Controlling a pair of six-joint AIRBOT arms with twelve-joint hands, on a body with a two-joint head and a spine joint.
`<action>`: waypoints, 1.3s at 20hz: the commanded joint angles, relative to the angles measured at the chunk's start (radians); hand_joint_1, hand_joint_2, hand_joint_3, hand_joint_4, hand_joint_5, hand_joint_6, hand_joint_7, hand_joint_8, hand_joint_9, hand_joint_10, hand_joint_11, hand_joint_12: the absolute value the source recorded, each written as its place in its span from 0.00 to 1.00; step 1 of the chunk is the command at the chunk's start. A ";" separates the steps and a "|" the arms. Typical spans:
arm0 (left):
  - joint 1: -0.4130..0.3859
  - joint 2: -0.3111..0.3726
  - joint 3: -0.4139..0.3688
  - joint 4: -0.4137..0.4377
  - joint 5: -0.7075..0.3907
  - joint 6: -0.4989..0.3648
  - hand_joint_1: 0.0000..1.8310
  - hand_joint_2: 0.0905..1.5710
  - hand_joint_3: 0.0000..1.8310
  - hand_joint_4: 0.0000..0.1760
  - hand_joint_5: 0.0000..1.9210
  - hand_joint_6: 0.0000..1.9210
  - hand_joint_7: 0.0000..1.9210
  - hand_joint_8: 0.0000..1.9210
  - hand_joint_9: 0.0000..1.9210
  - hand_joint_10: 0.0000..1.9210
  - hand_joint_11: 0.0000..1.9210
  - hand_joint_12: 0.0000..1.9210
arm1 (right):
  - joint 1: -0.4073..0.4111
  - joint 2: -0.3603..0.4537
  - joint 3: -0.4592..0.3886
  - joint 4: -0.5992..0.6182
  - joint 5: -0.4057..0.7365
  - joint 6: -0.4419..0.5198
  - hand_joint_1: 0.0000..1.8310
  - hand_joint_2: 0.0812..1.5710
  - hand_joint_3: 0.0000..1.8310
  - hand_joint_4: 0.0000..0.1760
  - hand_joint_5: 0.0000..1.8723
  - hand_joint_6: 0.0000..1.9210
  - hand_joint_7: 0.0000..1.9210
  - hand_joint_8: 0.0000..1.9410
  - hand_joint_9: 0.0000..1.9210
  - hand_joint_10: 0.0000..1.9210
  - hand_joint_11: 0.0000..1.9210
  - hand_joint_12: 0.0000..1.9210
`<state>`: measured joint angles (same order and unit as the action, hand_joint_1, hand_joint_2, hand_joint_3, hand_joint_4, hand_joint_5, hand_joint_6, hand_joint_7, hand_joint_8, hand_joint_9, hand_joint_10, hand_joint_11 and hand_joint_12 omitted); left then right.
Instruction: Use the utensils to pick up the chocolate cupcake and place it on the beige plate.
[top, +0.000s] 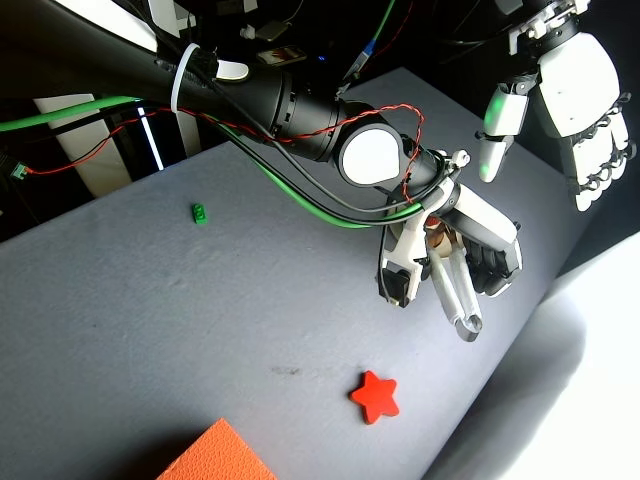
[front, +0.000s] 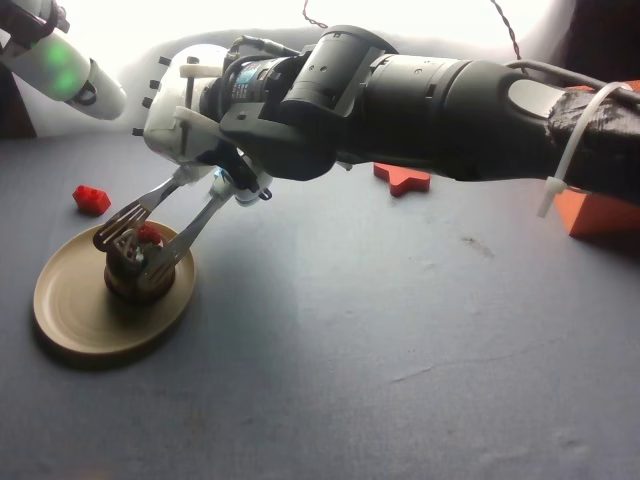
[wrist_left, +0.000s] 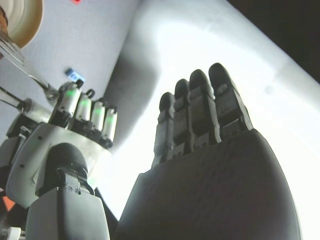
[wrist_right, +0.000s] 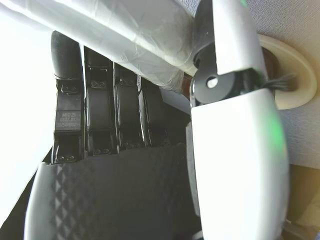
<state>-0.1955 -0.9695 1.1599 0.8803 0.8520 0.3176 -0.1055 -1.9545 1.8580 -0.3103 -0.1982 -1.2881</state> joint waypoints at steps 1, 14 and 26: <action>-0.012 0.004 -0.001 0.068 -0.039 0.005 0.14 0.65 0.00 0.00 0.08 0.00 0.09 0.00 0.08 0.00 0.00 0.13 | 0.007 0.005 0.001 -0.015 0.108 -0.013 0.65 0.72 0.00 0.00 0.33 0.43 0.36 0.25 0.26 0.54 0.18 0.77; -0.012 0.004 -0.001 0.063 -0.037 0.005 0.15 0.64 0.00 0.00 0.09 0.00 0.10 0.00 0.09 0.00 0.00 0.17 | 0.006 0.008 0.001 -0.015 0.109 -0.019 0.65 0.70 0.00 0.00 0.42 0.07 0.37 0.20 0.26 0.50 0.19 0.75; -0.012 0.005 0.001 0.060 -0.036 0.005 0.15 0.64 0.00 0.00 0.10 0.00 0.11 0.00 0.10 0.00 0.00 0.18 | 0.015 0.035 0.001 -0.015 0.122 -0.024 0.64 0.71 0.00 0.00 0.34 0.40 0.37 0.23 0.27 0.52 0.19 0.77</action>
<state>-0.1955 -0.9695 1.1591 0.8745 0.8524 0.3176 -0.1051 -1.9251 1.8580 -0.3099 -0.1833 -1.3006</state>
